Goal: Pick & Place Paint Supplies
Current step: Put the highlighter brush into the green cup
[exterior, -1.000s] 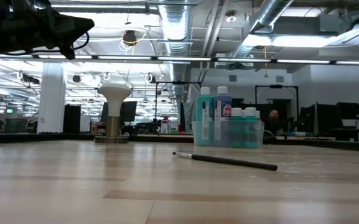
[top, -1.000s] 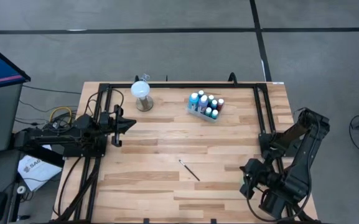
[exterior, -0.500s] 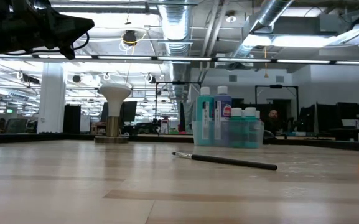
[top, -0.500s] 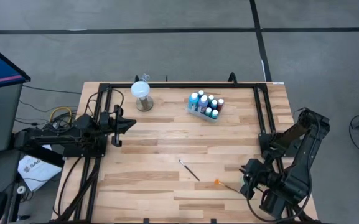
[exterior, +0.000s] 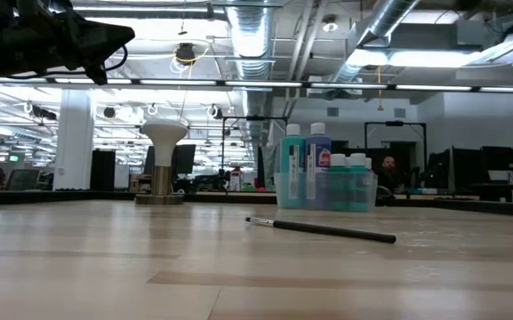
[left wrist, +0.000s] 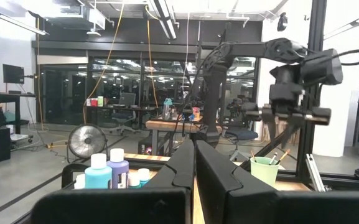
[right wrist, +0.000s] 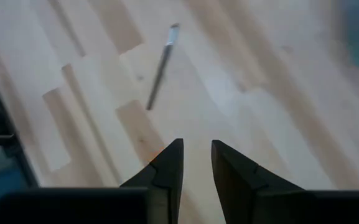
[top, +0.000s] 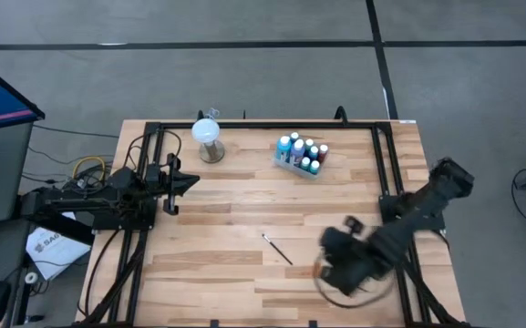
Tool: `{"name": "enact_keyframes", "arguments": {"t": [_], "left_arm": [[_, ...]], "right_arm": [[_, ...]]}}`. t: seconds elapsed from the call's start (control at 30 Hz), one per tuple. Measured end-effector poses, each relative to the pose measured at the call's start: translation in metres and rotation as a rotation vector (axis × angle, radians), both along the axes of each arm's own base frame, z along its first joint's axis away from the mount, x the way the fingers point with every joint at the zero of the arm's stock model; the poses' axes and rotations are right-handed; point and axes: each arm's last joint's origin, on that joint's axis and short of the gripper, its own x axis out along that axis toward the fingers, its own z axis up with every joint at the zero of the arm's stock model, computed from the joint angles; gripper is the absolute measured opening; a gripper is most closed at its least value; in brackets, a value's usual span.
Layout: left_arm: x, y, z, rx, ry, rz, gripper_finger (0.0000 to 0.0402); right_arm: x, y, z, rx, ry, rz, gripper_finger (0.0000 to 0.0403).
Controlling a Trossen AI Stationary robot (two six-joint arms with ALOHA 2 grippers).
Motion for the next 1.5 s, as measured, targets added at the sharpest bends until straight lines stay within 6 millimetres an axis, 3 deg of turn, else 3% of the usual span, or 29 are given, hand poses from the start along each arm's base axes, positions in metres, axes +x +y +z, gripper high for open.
{"name": "enact_keyframes", "arguments": {"t": [0.17, 0.37, 0.5, 0.73, 1.0, 1.17, 1.5], "left_arm": [[0.000, 0.000, 0.000, 0.000, 0.000, 0.000, 0.0002], [0.000, 0.000, 0.000, 0.000, 0.000, 0.000, 0.0002], [0.000, 0.000, 0.000, 0.000, 0.000, 0.000, 0.0002], [0.000, 0.000, 0.000, 0.000, 0.000, 0.000, 0.0002], [0.000, 0.000, 0.000, 0.000, -0.001, 0.000, 0.0002], [0.000, 0.000, 0.000, 0.000, -0.002, 0.000, 0.0002], [0.000, 0.000, 0.000, 0.001, -0.004, 0.000, 0.0002]], "right_arm": [[0.050, -0.020, -0.029, 0.120, 0.156, 0.081, 0.0078], [0.072, -0.012, -0.083, 0.208, 0.413, 0.153, 0.0078], [0.077, -0.001, -0.108, 0.192, 0.474, 0.188, 0.0078], [0.079, 0.002, -0.126, 0.173, 0.537, 0.219, 0.0094], [0.080, -0.002, -0.122, 0.212, 0.544, 0.216, 0.0202], [0.074, -0.006, -0.144, 0.215, 0.556, 0.215, 0.0255], [0.062, -0.015, -0.176, 0.227, 0.538, 0.206, 0.0257]]}}
